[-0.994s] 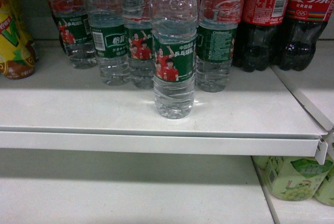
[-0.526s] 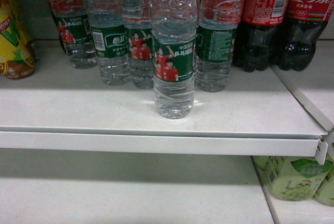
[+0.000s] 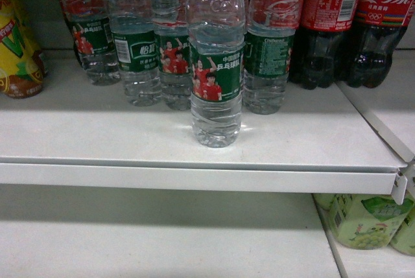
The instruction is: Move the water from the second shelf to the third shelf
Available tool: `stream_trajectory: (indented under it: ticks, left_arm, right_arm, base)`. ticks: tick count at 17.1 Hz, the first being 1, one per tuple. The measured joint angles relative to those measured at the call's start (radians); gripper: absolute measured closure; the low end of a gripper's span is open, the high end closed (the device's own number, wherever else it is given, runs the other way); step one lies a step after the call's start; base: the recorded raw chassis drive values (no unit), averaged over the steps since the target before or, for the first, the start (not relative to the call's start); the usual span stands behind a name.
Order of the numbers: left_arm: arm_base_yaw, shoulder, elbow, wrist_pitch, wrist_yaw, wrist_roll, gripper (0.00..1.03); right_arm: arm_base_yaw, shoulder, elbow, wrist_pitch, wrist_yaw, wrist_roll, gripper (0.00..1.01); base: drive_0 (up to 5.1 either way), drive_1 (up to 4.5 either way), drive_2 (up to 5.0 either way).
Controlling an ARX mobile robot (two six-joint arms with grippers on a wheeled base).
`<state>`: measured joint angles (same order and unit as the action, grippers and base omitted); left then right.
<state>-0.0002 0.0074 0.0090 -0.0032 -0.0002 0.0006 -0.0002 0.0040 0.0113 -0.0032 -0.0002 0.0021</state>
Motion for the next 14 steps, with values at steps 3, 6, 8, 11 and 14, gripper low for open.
stream_trajectory:
  ticks: [3, 6, 8, 11, 14]
  left_arm:
    - [0.000, 0.000, 0.000, 0.000, 0.000, 0.000, 0.05]
    - [0.000, 0.000, 0.000, 0.000, 0.000, 0.000, 0.05]
    - [0.000, 0.000, 0.000, 0.000, 0.000, 0.000, 0.05]
    - [0.000, 0.000, 0.000, 0.000, 0.000, 0.000, 0.05]
    - [0.000, 0.000, 0.000, 0.000, 0.000, 0.000, 0.05]
  right_arm:
    - [-0.005, 0.086, 0.010, 0.052, 0.052, 0.069, 0.03]
    - [-0.035, 0.330, 0.112, 0.283, 0.016, 0.109, 0.03]
    - [-0.003, 0.433, 0.152, 0.360, 0.014, 0.109, 0.03]
    - [0.064, 0.568, 0.171, 0.462, 0.028, 0.109, 0.03]
    - [0.156, 0.744, 0.203, 0.593, 0.032, 0.111, 0.03]
  base:
    - [0.0, 0.00, 0.0]
    - [0.0, 0.00, 0.0]
    - [0.0, 0.00, 0.0]
    - [0.0, 0.00, 0.0]
    - [0.0, 0.00, 0.0]
